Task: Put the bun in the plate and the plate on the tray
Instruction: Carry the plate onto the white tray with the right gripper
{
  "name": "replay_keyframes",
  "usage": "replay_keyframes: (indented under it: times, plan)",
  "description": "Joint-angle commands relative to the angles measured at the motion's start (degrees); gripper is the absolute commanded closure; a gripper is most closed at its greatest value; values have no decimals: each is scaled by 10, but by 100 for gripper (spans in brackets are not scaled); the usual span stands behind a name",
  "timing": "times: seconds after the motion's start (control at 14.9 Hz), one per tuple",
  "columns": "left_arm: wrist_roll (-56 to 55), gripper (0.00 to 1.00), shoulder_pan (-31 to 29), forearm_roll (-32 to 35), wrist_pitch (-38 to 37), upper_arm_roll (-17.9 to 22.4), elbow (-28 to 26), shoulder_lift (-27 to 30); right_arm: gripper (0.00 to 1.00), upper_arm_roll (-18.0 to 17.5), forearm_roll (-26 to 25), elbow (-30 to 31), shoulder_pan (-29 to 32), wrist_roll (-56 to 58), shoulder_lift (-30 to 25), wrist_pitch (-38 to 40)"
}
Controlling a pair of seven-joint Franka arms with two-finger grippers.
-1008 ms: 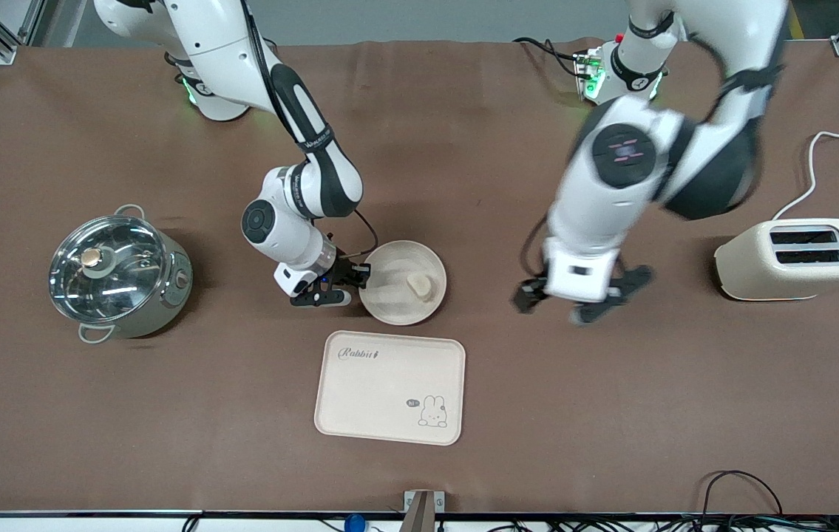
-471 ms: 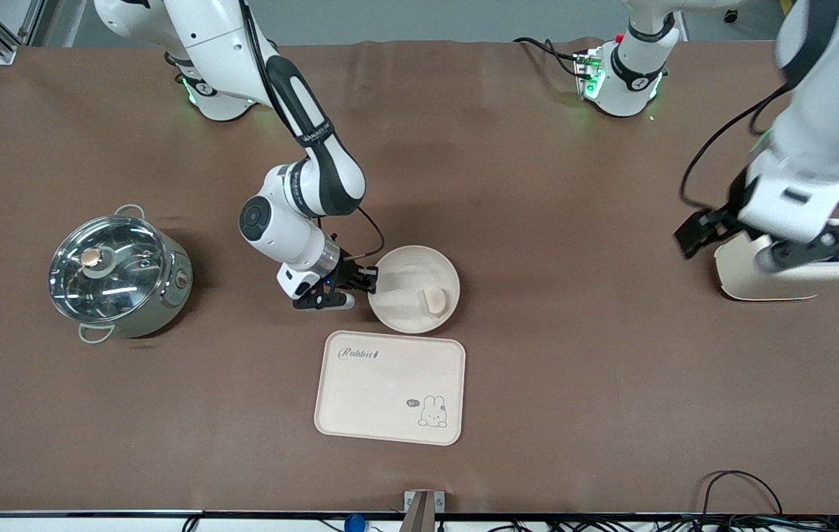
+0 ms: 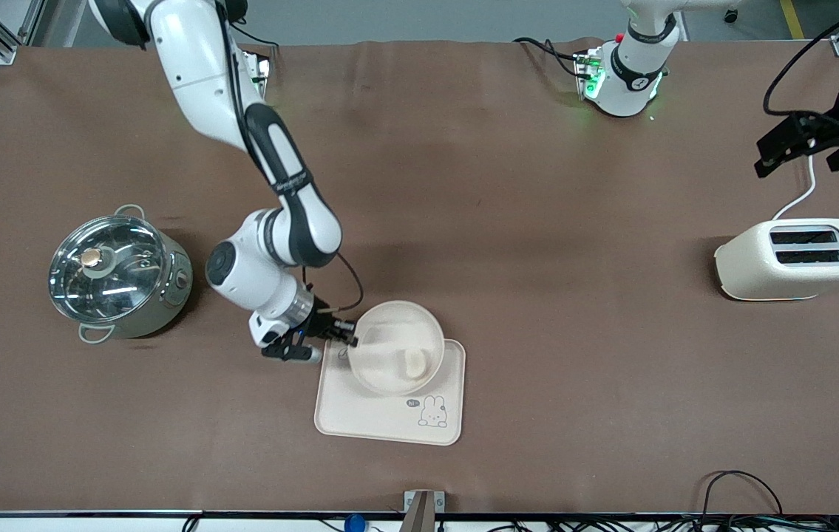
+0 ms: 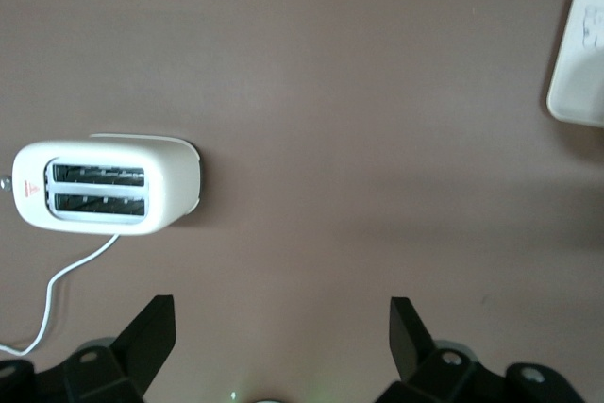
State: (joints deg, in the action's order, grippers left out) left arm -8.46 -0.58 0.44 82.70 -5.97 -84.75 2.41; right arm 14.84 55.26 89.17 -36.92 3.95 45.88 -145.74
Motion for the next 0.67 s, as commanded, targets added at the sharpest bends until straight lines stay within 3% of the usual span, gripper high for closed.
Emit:
replay_keyframes:
  times: [0.0,0.27,0.61]
  plan:
    - [13,0,-1,-11,-7,0,-35,29,100,-4,15,-87,32,-3,59,36]
    - [13,0,-1,-10,-10,-2,-32,30,100,-4,14,-133,50,-4,93,42]
    - [13,0,-2,-10,-17,-3,-32,28,100,-3,-9,-138,48,-19,98,55]
